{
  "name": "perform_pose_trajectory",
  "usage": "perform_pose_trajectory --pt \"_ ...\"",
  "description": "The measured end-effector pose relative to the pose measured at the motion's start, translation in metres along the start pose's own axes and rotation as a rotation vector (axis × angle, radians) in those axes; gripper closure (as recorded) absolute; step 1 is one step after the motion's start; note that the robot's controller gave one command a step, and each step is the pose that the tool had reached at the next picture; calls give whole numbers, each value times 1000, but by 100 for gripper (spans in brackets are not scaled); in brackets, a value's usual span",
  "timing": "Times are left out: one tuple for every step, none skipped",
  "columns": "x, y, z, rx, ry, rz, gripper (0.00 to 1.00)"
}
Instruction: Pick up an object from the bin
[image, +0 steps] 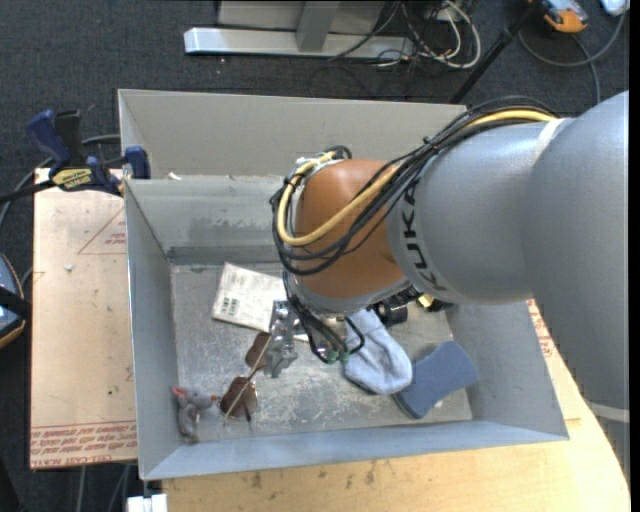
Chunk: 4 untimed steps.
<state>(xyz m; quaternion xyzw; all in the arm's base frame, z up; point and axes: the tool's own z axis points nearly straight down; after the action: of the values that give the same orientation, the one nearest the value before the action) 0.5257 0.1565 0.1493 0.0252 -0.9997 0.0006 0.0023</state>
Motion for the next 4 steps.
perform_pose_trajectory --pt "7 -1 -33 -3 -10 9 100" --pt "-13 8 -33 -2 -6 29 100" --pt "-8 1 -73 0 1 16 100" --pt "-14 0 -135 -1 -4 21 100"
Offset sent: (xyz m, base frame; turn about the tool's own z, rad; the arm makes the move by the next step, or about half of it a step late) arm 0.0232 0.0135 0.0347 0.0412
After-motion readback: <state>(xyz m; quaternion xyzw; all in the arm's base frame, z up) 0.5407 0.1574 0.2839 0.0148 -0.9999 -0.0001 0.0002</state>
